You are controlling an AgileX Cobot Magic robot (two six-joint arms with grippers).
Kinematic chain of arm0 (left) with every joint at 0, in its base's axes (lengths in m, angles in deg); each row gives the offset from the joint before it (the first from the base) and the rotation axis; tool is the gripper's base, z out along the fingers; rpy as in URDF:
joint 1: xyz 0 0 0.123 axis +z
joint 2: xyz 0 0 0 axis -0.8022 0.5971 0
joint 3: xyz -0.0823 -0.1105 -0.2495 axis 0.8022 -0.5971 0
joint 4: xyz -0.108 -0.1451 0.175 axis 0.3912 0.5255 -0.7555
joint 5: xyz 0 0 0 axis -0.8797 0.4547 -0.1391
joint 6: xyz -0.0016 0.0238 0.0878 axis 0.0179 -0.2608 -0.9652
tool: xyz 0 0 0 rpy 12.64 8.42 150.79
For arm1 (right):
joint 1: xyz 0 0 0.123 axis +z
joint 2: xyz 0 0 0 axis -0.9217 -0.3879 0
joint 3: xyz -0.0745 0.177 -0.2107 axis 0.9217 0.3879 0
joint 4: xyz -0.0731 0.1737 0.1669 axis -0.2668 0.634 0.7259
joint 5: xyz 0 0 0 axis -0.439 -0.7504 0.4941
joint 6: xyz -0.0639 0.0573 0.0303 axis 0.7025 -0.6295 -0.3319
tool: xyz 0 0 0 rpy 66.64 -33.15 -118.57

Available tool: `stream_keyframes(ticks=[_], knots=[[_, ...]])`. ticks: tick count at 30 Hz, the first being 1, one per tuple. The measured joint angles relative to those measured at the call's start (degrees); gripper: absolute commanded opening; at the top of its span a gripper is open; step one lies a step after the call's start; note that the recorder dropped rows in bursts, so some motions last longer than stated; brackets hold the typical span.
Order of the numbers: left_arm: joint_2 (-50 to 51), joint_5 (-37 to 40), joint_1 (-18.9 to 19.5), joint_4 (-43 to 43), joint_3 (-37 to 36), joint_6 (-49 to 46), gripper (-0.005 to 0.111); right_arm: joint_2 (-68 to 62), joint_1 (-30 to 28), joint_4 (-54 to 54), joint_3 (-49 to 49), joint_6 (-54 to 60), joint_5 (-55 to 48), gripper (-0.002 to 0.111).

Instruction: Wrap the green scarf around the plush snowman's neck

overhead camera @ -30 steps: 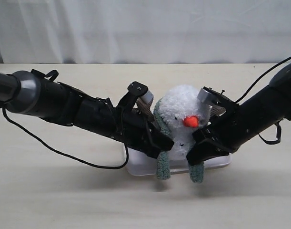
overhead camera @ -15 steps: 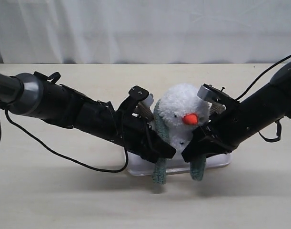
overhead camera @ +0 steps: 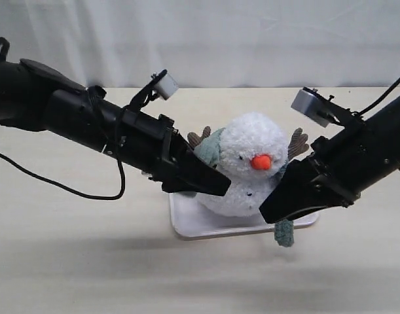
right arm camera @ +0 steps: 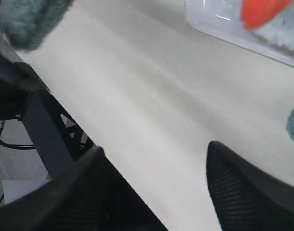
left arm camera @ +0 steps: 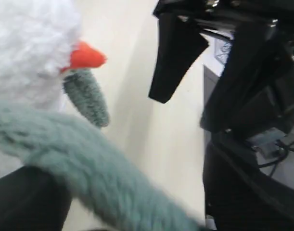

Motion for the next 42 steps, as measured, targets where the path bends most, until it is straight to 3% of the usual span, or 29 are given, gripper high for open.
stream_keyframes(ticks=[6, 11, 19, 22, 27, 36, 42], knots=[[-6.8, 5.6, 0.0, 0.0, 0.0, 5.0, 0.063, 8.7, 0.0, 3.1, 1.1, 0.7, -0.2, 0.058], [-10.3, 5.9, 0.0, 0.0, 0.0, 6.3, 0.032, 16.9, 0.0, 4.7, 1.1, 1.4, -0.2, 0.051], [-13.6, 5.9, 0.0, 0.0, 0.0, 6.9, 0.001, 28.9, 0.0, 5.7, 1.1, 2.5, -0.2, 0.017], [-16.0, 5.3, 0.0, 0.0, 0.0, 7.1, 0.000, 34.3, 0.0, 5.8, 1.1, 3.5, 0.6, 0.004], [-21.5, 0.1, 0.0, 0.0, -0.4, 7.1, 0.000, 43.6, 0.0, 5.8, 1.1, 4.1, 5.8, 0.004], [-37.2, -24.0, 0.0, 0.0, -9.4, 7.1, 0.000, 59.3, 0.0, 3.9, 1.1, 4.0, 15.2, 0.004], [-47.7, -35.2, 0.0, 0.1, -13.8, 7.1, 0.000, 67.3, 0.0, -1.4, 1.2, -0.2, 20.8, 0.004]])
